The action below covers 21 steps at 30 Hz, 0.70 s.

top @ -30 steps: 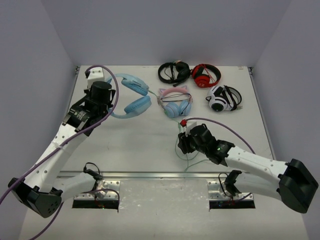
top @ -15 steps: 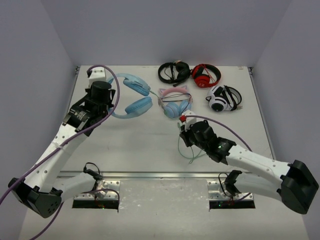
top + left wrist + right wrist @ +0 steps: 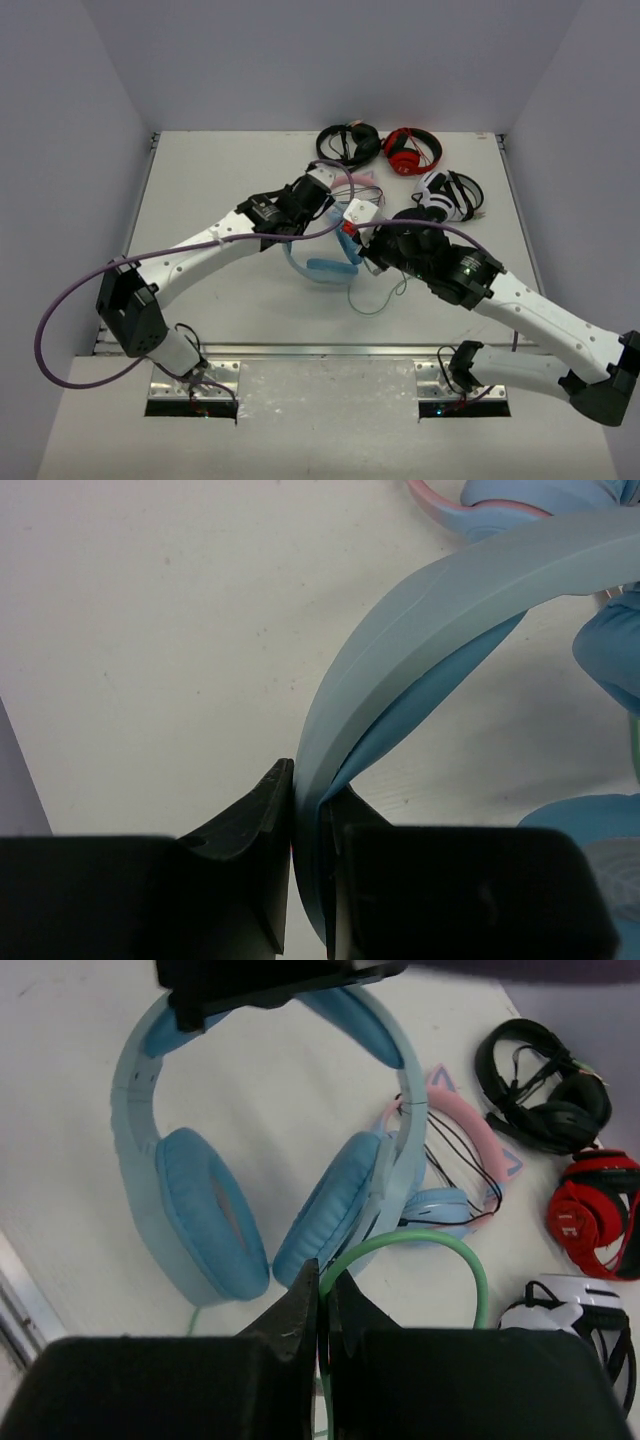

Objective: Wrap the headphones

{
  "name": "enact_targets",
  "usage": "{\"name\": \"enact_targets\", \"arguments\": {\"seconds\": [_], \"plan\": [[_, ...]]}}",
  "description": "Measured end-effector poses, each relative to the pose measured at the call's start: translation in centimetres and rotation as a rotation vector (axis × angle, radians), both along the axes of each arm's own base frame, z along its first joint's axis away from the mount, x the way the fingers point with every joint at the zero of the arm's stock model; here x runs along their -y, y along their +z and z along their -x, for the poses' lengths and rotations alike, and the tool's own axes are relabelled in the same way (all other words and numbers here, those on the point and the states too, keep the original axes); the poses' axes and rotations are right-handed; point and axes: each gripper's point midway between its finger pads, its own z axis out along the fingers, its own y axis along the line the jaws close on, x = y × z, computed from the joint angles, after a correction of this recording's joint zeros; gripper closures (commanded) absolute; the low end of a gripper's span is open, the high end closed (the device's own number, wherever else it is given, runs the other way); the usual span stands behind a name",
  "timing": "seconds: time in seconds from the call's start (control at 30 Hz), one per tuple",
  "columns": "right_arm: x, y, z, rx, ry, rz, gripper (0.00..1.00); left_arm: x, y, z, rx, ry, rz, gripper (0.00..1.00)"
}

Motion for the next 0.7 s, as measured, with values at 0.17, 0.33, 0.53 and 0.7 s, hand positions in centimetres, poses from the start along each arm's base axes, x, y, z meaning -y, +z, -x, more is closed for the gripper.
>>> {"name": "enact_targets", "arguments": {"seconds": [0.17, 0.33, 0.53, 0.7], "plan": [[-0.8, -0.6, 3.9, -0.057, 0.262, 0.072, 0.99, 0.7, 0.4, 0.3, 0.004, -0.071, -0.023, 1.0], [-1.4, 1.7, 7.1, -0.037, 0.455, 0.039, 0.99, 1.5, 0.0, 1.1, 0.008, -0.14, -0.002, 1.0], [-0.7, 3.9, 7.5, 0.031, 0.497, 0.072, 0.99, 1.7, -1.6, 2.8, -0.042, -0.209, 0.006, 1.0], [1.2, 4.2, 4.7, 0.116, 0.382, 0.2, 0.99, 1.7, -1.9, 3.5, -0.048, -0.233, 0.022, 1.0]]}}
